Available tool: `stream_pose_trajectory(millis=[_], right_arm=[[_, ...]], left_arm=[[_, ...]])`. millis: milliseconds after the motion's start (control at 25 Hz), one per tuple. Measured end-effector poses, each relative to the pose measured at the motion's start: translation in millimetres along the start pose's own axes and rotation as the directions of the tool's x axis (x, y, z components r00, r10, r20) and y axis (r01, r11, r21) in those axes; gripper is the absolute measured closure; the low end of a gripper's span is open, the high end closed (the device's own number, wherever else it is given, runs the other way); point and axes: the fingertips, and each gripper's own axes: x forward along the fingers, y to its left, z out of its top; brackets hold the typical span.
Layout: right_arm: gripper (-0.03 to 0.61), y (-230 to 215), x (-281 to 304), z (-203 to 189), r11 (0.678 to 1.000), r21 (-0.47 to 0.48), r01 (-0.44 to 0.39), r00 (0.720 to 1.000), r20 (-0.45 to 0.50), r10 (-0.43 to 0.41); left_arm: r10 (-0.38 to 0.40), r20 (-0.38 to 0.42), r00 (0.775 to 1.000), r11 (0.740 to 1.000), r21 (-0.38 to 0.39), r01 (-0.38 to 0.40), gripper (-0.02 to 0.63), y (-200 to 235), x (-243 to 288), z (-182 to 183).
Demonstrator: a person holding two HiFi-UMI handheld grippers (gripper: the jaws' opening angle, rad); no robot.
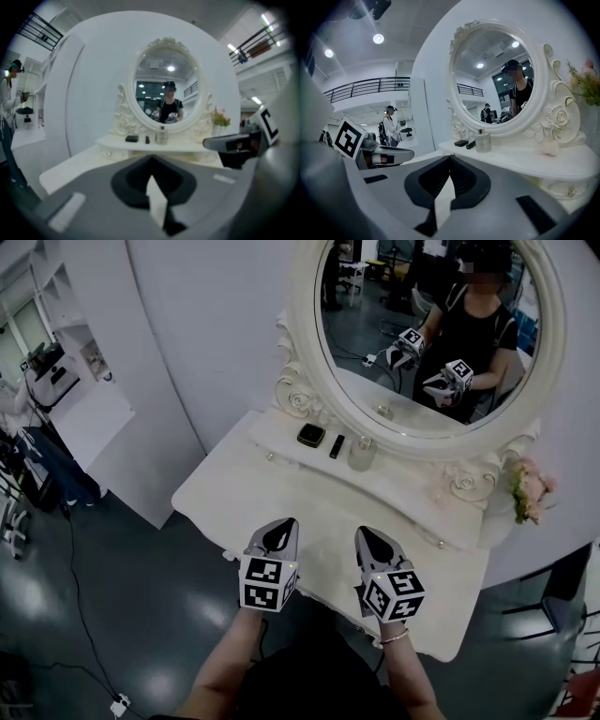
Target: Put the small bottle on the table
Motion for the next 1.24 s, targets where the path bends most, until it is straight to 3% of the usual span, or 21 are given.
stream_pose_trajectory(millis=[1240], right_arm=[[0.574, 1, 14, 0, 1.000, -0.029, -0.007, 1.000, -0.015, 0.007]], left_arm=[[0.008, -0.027, 1.000, 1.000, -0.005, -0.009, 0.607, 14, 5, -10]])
